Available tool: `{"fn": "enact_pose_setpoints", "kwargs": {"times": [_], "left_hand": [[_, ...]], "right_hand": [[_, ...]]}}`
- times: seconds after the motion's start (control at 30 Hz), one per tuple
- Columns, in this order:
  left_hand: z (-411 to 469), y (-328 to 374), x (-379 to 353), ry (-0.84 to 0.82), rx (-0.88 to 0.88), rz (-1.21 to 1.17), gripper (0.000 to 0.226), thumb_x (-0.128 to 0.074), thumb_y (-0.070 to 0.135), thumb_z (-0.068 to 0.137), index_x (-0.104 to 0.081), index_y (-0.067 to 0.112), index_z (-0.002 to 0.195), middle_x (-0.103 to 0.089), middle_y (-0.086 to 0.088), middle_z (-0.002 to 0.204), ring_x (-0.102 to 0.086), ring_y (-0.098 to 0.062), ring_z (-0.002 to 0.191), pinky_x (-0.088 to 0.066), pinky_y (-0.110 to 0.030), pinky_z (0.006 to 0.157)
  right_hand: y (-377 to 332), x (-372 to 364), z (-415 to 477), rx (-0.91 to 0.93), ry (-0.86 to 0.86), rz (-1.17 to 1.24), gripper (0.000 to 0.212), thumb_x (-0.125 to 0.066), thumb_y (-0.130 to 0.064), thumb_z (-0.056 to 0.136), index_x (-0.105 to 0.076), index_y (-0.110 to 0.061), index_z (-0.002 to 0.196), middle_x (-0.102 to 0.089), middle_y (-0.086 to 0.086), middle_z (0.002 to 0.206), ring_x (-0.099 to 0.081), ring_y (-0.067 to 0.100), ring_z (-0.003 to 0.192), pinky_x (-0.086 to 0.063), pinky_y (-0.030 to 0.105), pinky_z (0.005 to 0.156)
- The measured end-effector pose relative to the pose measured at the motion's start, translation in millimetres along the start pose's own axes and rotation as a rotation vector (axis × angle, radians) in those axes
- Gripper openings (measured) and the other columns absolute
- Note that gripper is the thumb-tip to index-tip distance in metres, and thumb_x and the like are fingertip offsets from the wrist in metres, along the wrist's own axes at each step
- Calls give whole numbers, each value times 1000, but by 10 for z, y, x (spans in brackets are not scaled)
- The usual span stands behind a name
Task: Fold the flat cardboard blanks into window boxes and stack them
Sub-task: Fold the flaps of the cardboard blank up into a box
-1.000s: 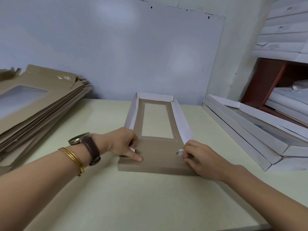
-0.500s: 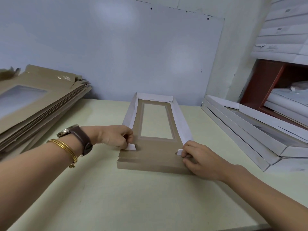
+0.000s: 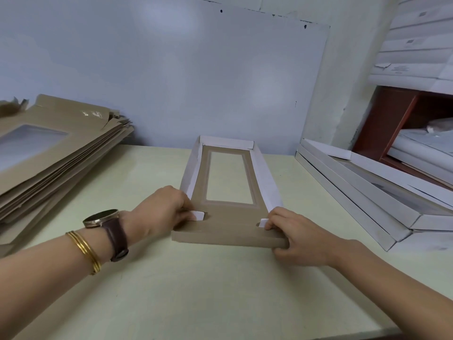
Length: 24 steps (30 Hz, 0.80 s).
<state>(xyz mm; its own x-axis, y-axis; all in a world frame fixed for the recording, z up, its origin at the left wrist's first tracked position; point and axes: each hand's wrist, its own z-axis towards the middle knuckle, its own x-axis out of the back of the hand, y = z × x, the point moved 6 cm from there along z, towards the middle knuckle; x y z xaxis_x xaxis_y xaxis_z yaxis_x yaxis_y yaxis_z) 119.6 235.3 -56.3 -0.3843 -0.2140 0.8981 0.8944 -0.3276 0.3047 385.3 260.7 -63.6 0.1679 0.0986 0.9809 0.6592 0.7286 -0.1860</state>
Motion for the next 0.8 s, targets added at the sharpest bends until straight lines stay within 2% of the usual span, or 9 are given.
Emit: {"fn": "enact_pose_setpoints", "kwargs": {"times": [0.07,0.13,0.27,0.37,0.43,0.53,0.6,0.7,0.8], "left_hand": [[-29,28,-27,-34,-22,111,45,-52,50,93,-52,18,62,-52,2,61,-47,-14,58,-42,-23,57],[-46,55,-45,-80,-29,193,38,-45,39,99,-61,16,74,-58,-1,80,-55,-20,79,-46,-33,74],[-70,119,-38,-169,-31,163,34,-37,31,102,-66,13,95,-57,0,97,-54,-18,97,-42,-31,88],[-116,134,-11,-241,-19,88,48,-34,54,97,-61,18,81,-54,3,89,-49,-4,89,-41,-25,85],[-137,138,0,-275,-15,68,50,-43,67,85,-63,21,85,-53,5,89,-49,-2,87,-43,-24,81],[-112,139,-2,-291,-40,137,29,-64,46,80,-66,23,98,-55,6,96,-53,-9,95,-44,-26,83],[-81,123,7,-276,-34,132,19,-62,30,85,-67,19,99,-57,4,98,-55,-14,93,-42,-25,81],[-31,59,24,-272,42,55,17,-60,25,91,-68,10,94,-55,3,96,-54,-16,87,-39,-23,75],[40,11,24,-305,96,57,18,-60,23,92,-64,6,89,-55,-1,96,-53,-20,88,-42,-28,79]], "right_hand": [[23,-6,8,-1,-13,-20,28,-53,-15,73,-53,-16,101,-44,-8,101,-50,13,96,-45,30,84],[41,-11,22,5,11,-4,28,-48,-5,75,-55,-13,100,-48,-5,102,-53,15,102,-45,30,87],[61,-1,41,27,70,27,26,-42,1,83,-58,-13,98,-51,-4,96,-54,12,95,-44,25,85],[85,28,50,20,83,8,17,-43,-3,90,-52,-16,85,-45,-7,84,-47,10,79,-42,23,80],[91,49,64,14,88,-6,26,-45,-7,94,-42,-24,75,-42,-8,78,-43,6,72,-37,22,73],[98,78,80,6,95,-5,40,-46,-11,97,-29,-32,67,-42,-8,74,-41,4,67,-31,20,68],[112,83,89,-7,83,3,33,-46,-11,97,-38,-28,70,-48,-2,77,-43,6,70,-33,23,68],[160,96,108,-28,82,35,12,-45,-6,93,-50,-10,83,-54,5,81,-47,18,76,-41,35,71],[194,107,106,-41,84,164,17,-46,-7,92,-45,-23,93,-54,1,79,-45,17,70,-37,28,62]]}}
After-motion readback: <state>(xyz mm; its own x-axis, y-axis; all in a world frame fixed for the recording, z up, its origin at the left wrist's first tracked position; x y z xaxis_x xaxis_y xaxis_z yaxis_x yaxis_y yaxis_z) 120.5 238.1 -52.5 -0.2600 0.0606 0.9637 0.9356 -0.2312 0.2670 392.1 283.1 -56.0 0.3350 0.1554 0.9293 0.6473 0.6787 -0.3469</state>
